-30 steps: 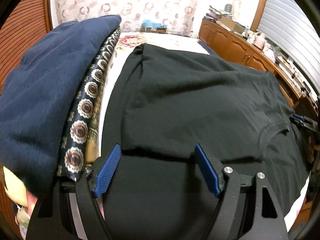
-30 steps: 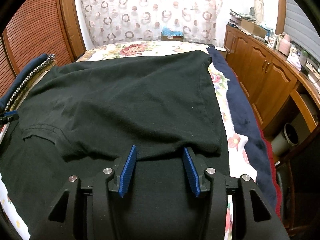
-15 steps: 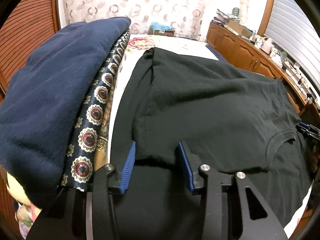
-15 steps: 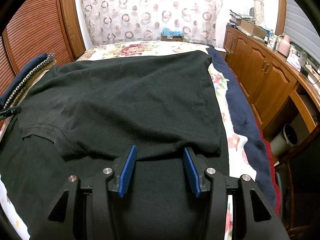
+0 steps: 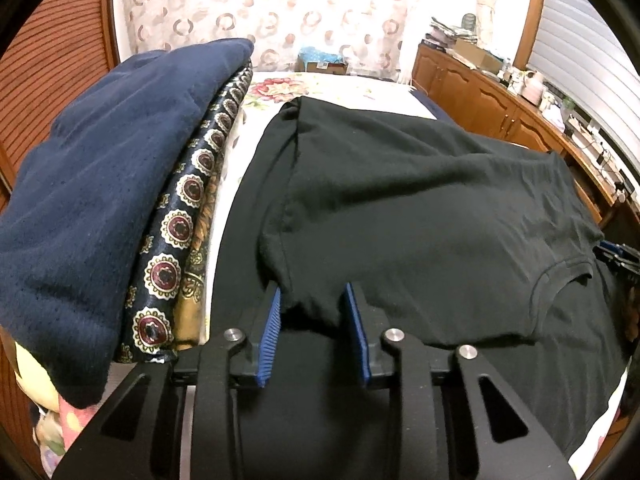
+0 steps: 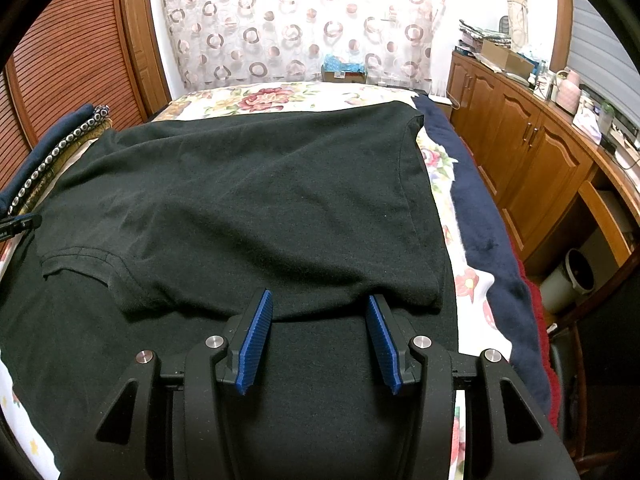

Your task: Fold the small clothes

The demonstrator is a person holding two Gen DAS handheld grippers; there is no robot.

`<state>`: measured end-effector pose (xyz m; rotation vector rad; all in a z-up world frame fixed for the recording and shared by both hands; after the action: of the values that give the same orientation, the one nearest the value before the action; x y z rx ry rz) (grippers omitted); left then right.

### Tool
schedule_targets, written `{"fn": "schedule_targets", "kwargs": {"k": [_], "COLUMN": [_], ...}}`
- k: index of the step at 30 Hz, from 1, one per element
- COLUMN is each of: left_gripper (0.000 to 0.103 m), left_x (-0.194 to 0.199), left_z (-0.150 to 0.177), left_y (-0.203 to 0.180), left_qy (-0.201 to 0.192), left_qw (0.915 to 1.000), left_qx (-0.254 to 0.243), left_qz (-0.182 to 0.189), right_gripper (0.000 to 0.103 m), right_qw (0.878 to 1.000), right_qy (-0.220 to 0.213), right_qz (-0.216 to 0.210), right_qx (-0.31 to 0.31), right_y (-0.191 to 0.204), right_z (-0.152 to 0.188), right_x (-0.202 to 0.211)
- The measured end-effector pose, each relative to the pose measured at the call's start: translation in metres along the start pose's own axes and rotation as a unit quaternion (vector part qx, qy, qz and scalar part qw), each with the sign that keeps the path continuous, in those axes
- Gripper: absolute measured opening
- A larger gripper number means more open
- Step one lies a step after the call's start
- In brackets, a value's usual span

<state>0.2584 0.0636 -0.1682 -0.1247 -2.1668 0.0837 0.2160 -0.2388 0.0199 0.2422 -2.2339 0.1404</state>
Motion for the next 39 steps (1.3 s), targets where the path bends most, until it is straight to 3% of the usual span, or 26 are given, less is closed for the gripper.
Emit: {"fn": "schedule_targets", "kwargs": {"k": [2, 5, 13, 19, 26, 28, 29, 30, 39], "left_gripper": [0.011, 0.007, 0.006, 0.006, 0.006, 0.006, 0.006, 0.006, 0.006], "left_x": [0.000, 0.003, 0.029, 0.031, 0.033, 0.035, 0.038, 0.042, 0.092], "left_z": [0.002, 0.002, -0.004, -0.008, -0.005, -0.007, -0.008, -0.009, -0.015], "left_y": [-0.002, -0.002, -0.013, -0.013, -0.013, -0.015, -0.016, -0.016, -0.022], "left_qy": [-0.001, -0.013, -0.055, -0.057, -0.058, -0.062, -0.069, -0.076, -0.125], "left_qw": [1.0000, 0.9999, 0.9984, 0.9982, 0.9982, 0.9979, 0.9974, 0.9969, 0.9914], "left_qx": [-0.002, -0.002, -0.015, -0.017, -0.017, -0.018, -0.019, -0.020, -0.014], "left_qz": [0.001, -0.001, 0.005, 0.004, 0.003, 0.006, 0.007, 0.008, 0.036], "right_gripper": [0.050, 0.050, 0.050, 0.053, 0.053, 0.038, 0.014, 0.003, 0.002], "right_qw": [1.000, 1.000, 1.000, 0.998, 0.998, 0.998, 0.998, 0.999, 0.995], "right_qy": [0.000, -0.001, 0.000, 0.002, 0.010, 0.006, 0.002, 0.000, -0.086], "right_qz": [0.000, 0.002, -0.001, -0.026, -0.019, -0.010, 0.000, 0.005, -0.027], "right_qx": [0.000, -0.001, -0.009, -0.052, -0.066, -0.063, -0.058, -0.051, -0.037], "right_y": [0.000, 0.000, -0.005, -0.020, -0.021, -0.020, -0.020, -0.018, -0.014], "right_z": [0.000, 0.000, -0.001, -0.003, -0.016, -0.021, -0.022, -0.023, -0.018], "right_x": [0.000, 0.000, 0.002, 0.002, -0.011, -0.014, -0.015, -0.015, 0.051]}}
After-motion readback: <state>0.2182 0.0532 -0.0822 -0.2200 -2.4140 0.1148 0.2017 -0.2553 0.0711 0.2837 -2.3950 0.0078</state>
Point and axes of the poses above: each gripper's, at about its wrist camera, not at the fingertips, and x roughly against the way its jaws point, y to its left, z to its underside, the point moved 10 cm from there along -x, roughly the way its jaws point, and after that the axes turned 4 degrees about y, right-handed, at the moved point
